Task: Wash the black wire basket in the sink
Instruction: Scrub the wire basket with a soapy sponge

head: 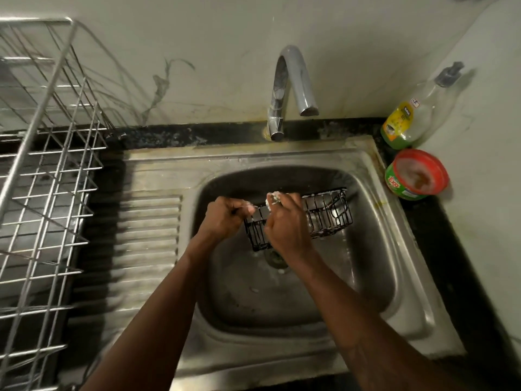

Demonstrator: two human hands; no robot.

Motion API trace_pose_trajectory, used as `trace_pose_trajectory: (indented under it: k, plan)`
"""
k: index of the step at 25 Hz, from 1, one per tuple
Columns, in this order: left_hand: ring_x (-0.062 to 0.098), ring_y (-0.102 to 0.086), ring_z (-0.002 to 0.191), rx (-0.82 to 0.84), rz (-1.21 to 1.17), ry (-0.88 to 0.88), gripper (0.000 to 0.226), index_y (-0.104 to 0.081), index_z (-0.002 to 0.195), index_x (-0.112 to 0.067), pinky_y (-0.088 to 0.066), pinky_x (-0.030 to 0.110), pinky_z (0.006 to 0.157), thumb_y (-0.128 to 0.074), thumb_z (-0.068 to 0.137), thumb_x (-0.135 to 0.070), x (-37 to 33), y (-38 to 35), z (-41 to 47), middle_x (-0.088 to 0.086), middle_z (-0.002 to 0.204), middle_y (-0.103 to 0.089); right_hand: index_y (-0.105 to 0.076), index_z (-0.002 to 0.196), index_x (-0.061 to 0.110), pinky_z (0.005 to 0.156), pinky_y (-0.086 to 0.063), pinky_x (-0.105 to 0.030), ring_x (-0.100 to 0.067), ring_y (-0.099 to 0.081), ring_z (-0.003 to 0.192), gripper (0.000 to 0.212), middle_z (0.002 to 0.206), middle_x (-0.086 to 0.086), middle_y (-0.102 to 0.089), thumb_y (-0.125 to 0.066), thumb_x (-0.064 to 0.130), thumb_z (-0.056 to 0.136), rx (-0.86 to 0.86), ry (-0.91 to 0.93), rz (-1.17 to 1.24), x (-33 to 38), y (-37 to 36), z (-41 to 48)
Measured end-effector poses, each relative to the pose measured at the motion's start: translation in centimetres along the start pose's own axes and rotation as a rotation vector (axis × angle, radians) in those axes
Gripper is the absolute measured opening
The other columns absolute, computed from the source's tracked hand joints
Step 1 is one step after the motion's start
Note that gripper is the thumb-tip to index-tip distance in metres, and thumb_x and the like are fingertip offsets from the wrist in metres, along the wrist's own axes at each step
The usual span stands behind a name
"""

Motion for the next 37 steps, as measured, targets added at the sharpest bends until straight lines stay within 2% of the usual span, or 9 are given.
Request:
trace_pose_trajectory:
  k: [6, 9, 13, 18, 23, 26, 30, 33, 37]
  plan:
    - [0.016, -0.069, 0.086, 0.045, 0.157, 0.035, 0.019, -0.08, 0.092, -0.019, -0.041, 0.02, 0.075, -0.062, 0.093, -0.013, -0.7, 0.5, -0.3, -0.001, 0.085, -0.075, -0.076, 0.103, 0.001, 0.081, -0.056, -0.038, -0.029, -0.063, 0.092, 0.027, 0.097, -0.013, -0.073, -0.06, -0.005, 0.081, 0.227, 0.037, 0.094, 4.8, -0.4, 0.6]
    - [0.02, -0.068, 0.104, 0.08, 0.17, 0.076, 0.02, -0.079, 0.106, -0.019, -0.046, 0.023, 0.085, -0.062, 0.097, -0.02, -1.2, 0.7, -0.4, 0.002, 0.106, -0.077, -0.077, 0.089, 0.002, 0.066, -0.052, -0.037, -0.028, -0.062, 0.08, 0.017, 0.08, -0.013, -0.069, -0.064, -0.006, 0.081, 0.193, -0.012, 0.097, 3.1, 1.3, 1.2]
    - [0.015, -0.063, 0.119, 0.136, 0.156, 0.073, 0.021, -0.077, 0.113, -0.023, -0.043, 0.022, 0.1, -0.065, 0.098, -0.028, -1.4, 0.9, 0.2, -0.003, 0.121, -0.073, -0.076, 0.103, -0.002, 0.065, -0.057, -0.039, -0.029, -0.064, 0.077, 0.02, 0.085, -0.019, -0.071, -0.063, -0.006, 0.088, 0.1, -0.262, 0.107, -3.4, 4.1, 1.5]
    - [0.012, -0.062, 0.121, 0.138, 0.16, 0.087, 0.022, -0.077, 0.115, -0.023, -0.035, 0.014, 0.095, -0.064, 0.098, -0.03, -1.2, 0.9, 0.3, -0.004, 0.123, -0.072, -0.076, 0.103, -0.001, 0.051, -0.041, -0.022, -0.018, -0.053, 0.061, 0.016, 0.08, -0.015, -0.066, -0.066, -0.004, 0.091, 0.163, -0.174, 0.049, -2.1, 3.2, 1.2]
    - [0.014, -0.062, 0.12, 0.163, 0.175, 0.109, 0.023, -0.076, 0.116, -0.022, -0.037, 0.015, 0.093, -0.066, 0.097, -0.031, -1.2, 0.8, 0.6, -0.003, 0.123, -0.072, -0.075, 0.107, -0.002, 0.068, -0.059, -0.032, -0.028, -0.066, 0.074, 0.023, 0.089, -0.017, -0.07, -0.062, -0.008, 0.089, 0.167, -0.264, 0.193, -2.9, 4.0, 1.2]
    - [0.015, -0.062, 0.119, 0.162, 0.194, 0.096, 0.023, -0.076, 0.115, -0.023, -0.037, 0.015, 0.092, -0.064, 0.098, -0.032, -1.5, 0.8, 0.4, -0.004, 0.123, -0.072, -0.073, 0.107, -0.001, 0.079, -0.05, -0.024, -0.028, -0.065, 0.088, 0.023, 0.102, -0.016, -0.068, -0.062, -0.005, 0.087, 0.146, -0.321, 0.169, -3.4, 5.5, 2.0]
    - [0.016, -0.063, 0.118, 0.155, 0.183, 0.106, 0.023, -0.077, 0.114, -0.022, -0.039, 0.018, 0.094, -0.064, 0.098, -0.032, -1.2, 0.8, 0.4, -0.003, 0.121, -0.073, -0.057, 0.12, 0.004, 0.066, -0.044, -0.021, -0.022, -0.063, 0.086, 0.024, 0.108, -0.014, -0.064, -0.058, 0.002, 0.096, 0.209, -0.259, 0.108, -1.0, 5.0, 2.5]
    - [0.016, -0.068, 0.102, 0.152, 0.2, 0.121, 0.023, -0.079, 0.104, -0.02, -0.046, 0.023, 0.085, -0.063, 0.097, -0.035, -1.1, 0.8, 0.3, 0.001, 0.107, -0.076, -0.061, 0.117, 0.004, 0.07, -0.054, -0.033, -0.026, -0.064, 0.088, 0.023, 0.103, -0.016, -0.066, -0.054, 0.001, 0.096, 0.32, -0.164, 0.129, 1.5, 3.0, 1.8]
    - [0.015, -0.063, 0.087, 0.115, 0.256, 0.16, 0.017, -0.079, 0.099, -0.02, -0.04, 0.022, 0.076, -0.063, 0.097, -0.025, -1.0, 0.9, 0.5, 0.005, 0.099, -0.075, -0.068, 0.11, -0.001, 0.084, -0.048, -0.046, -0.039, -0.057, 0.1, 0.023, 0.109, -0.024, -0.061, -0.054, -0.005, 0.092, 0.389, -0.085, 0.141, 4.3, 0.9, 1.5]
Point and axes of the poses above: each hand's wrist, its own z-axis towards the middle knuckle, its own y-axis out of the back of the hand, x = y × z, the point moved 6 cm from there along z, towards the middle knuckle
